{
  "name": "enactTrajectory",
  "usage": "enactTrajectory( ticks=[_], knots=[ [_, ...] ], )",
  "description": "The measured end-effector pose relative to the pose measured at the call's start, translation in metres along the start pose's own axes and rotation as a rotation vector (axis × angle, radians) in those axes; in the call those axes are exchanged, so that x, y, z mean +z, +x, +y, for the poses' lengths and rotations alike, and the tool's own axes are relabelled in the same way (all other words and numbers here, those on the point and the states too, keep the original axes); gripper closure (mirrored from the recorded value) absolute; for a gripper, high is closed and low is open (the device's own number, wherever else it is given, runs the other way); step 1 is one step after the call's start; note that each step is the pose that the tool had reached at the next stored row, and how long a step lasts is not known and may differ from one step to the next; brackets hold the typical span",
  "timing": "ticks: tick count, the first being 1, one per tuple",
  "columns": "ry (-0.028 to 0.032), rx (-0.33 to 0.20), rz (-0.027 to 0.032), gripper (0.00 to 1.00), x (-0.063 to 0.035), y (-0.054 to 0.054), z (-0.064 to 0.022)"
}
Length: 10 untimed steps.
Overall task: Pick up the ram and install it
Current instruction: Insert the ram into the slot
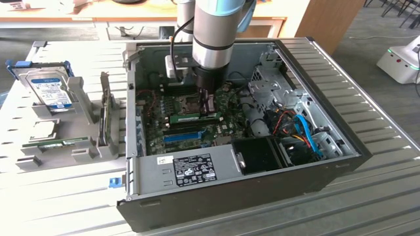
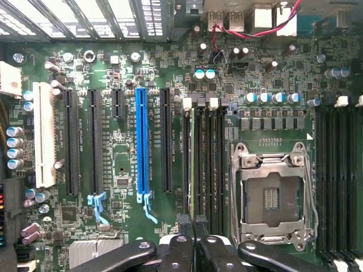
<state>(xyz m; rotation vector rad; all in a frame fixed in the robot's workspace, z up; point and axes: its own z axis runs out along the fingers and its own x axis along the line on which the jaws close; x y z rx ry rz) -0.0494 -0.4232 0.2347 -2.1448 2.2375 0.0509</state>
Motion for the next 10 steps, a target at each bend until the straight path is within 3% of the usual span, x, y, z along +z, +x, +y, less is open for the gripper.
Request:
enactTrajectory(
  ticks=[10],
  knots=[
    [-0.0009, -0.017, 0.0000, 0.88, -0.0001, 0.0000, 0.0000]
  ],
)
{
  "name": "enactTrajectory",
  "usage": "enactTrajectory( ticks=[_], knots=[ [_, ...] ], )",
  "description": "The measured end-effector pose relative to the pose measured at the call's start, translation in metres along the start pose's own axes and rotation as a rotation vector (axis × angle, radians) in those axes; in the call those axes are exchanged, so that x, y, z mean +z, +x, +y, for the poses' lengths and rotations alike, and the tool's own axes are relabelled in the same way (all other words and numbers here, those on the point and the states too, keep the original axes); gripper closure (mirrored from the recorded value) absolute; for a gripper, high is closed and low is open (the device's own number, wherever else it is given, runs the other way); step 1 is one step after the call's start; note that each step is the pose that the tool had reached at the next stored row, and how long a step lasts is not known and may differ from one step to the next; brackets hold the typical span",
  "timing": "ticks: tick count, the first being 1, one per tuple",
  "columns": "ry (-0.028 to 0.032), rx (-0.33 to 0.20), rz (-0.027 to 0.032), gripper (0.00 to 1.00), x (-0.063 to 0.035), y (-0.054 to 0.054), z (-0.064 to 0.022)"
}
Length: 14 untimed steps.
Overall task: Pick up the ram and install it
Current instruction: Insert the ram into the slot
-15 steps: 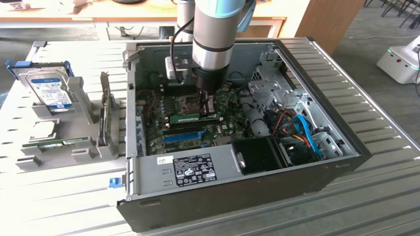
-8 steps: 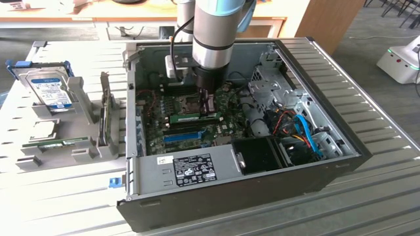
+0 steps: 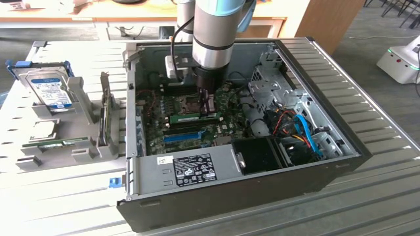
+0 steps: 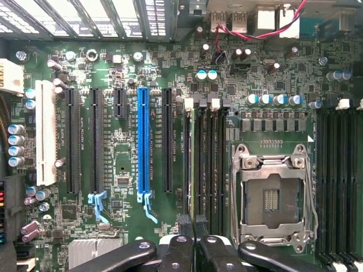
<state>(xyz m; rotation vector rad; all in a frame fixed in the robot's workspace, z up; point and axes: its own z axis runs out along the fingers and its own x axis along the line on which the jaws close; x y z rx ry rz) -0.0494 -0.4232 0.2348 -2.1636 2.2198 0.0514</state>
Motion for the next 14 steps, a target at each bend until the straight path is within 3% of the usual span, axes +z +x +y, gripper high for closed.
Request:
enactTrajectory(
  ticks=[14],
  knots=[
    [0.0000, -0.001, -0.0001, 0.88, 0.0005, -0.0008, 0.0000]
  ],
)
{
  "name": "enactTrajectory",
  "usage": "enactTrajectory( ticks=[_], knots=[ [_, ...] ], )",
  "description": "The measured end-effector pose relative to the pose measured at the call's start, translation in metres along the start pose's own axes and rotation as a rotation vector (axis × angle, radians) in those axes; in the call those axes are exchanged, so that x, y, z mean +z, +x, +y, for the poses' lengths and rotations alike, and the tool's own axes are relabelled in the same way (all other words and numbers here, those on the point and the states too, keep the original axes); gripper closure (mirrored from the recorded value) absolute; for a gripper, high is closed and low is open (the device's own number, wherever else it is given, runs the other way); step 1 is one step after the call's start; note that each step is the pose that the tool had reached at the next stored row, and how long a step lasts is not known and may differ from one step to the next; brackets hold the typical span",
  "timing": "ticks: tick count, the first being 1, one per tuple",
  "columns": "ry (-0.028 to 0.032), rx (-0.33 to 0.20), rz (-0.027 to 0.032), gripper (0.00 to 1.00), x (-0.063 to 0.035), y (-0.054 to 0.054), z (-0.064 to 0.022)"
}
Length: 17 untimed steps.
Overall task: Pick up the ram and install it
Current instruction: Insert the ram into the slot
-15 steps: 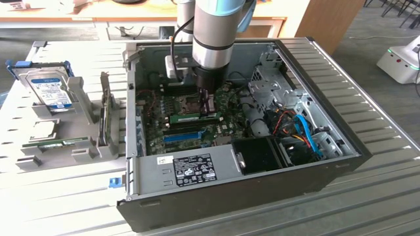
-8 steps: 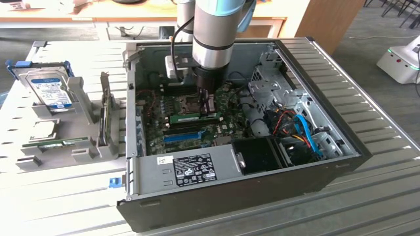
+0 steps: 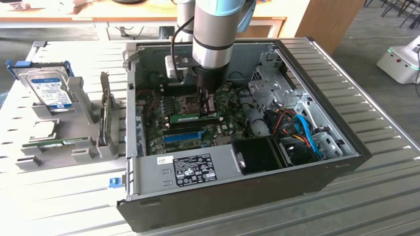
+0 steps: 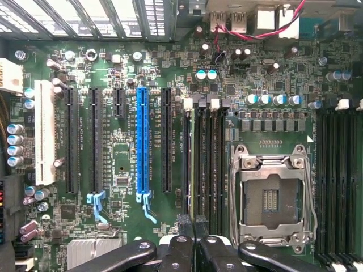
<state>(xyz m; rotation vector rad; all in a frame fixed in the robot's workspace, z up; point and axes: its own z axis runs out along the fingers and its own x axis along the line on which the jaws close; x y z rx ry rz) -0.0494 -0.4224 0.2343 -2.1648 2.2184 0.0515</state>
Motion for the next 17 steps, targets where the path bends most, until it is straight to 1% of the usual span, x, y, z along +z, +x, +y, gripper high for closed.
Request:
enactTrajectory(
  ticks=[17],
  knots=[
    [0.0000, 0.000, 0.0001, 0.88, 0.0008, 0.0019, -0.0001]
  ],
)
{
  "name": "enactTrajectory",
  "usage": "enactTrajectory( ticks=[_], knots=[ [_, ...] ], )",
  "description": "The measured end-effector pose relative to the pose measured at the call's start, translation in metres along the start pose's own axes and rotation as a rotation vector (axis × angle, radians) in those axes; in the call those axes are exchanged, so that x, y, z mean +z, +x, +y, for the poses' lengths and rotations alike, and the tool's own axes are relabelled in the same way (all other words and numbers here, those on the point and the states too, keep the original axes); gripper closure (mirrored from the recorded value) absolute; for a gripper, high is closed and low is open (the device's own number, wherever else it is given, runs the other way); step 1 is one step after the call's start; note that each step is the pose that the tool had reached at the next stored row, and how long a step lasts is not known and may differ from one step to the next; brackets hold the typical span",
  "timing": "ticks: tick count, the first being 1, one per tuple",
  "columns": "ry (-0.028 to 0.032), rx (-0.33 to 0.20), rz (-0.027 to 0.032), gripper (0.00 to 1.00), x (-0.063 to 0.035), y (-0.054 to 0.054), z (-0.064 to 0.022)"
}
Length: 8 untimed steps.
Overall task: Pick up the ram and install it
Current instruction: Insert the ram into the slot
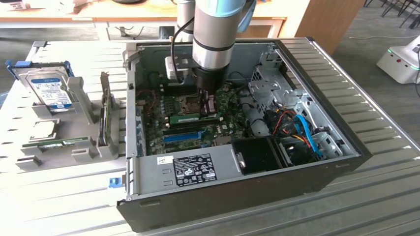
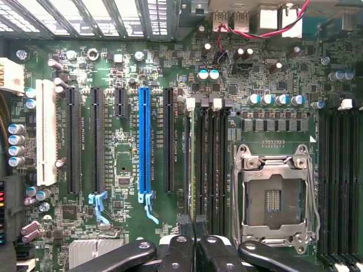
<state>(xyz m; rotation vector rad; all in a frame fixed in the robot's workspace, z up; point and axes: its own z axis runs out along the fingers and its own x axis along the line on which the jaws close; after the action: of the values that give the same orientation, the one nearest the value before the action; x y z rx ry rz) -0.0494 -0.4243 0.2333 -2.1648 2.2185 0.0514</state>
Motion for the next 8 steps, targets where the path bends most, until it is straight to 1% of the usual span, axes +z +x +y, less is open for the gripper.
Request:
enactTrajectory(
  ticks=[8],
  knots=[
    [-0.0001, 0.000, 0.0001, 0.88, 0.0006, 0.0002, 0.0000]
  ],
)
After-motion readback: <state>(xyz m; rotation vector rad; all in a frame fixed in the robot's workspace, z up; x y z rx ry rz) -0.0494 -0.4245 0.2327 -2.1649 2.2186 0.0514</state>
